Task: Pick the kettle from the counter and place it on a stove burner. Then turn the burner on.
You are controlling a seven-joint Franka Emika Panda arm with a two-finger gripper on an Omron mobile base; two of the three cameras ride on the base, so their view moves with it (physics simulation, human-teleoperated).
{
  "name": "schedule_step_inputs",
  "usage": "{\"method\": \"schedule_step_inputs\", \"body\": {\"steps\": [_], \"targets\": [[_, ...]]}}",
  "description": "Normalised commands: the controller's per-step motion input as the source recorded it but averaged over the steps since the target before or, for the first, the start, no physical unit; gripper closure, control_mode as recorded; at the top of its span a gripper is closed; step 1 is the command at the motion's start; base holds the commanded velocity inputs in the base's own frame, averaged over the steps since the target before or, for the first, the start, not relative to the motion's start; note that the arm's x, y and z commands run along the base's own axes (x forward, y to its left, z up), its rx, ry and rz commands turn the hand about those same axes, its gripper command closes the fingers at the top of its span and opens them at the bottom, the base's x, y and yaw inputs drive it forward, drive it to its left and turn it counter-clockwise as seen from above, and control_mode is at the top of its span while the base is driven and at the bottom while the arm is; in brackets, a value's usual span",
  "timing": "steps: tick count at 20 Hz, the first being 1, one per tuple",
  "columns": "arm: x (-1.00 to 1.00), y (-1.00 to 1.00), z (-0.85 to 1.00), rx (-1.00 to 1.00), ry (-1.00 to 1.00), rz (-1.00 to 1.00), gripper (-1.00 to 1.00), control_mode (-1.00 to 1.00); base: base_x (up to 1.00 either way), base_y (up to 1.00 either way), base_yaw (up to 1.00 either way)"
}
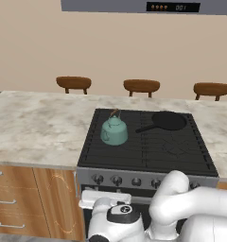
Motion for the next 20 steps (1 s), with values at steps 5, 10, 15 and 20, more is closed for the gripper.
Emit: {"method": "schedule_step_inputs", "body": {"steps": [5, 10, 15, 20], "targets": [[-0.16, -0.01, 0.00, 0.00, -0.04, 0.00, -1.00, -1.00, 0.00, 0.00, 0.00], [-0.37, -0.02, 0.02, 0.00, -0.07, 0.00, -1.00, -1.00, 0.00, 0.00, 0.00], [-0.04, -0.15, 0.05, 0.00, 0.00, -0.03, -1.00, -1.00, 0.00, 0.00, 0.00], [0.00, -0.27, 0.40, 0.04, 0.00, -0.09, -1.00, -1.00, 0.00, 0.00, 0.00]]}}
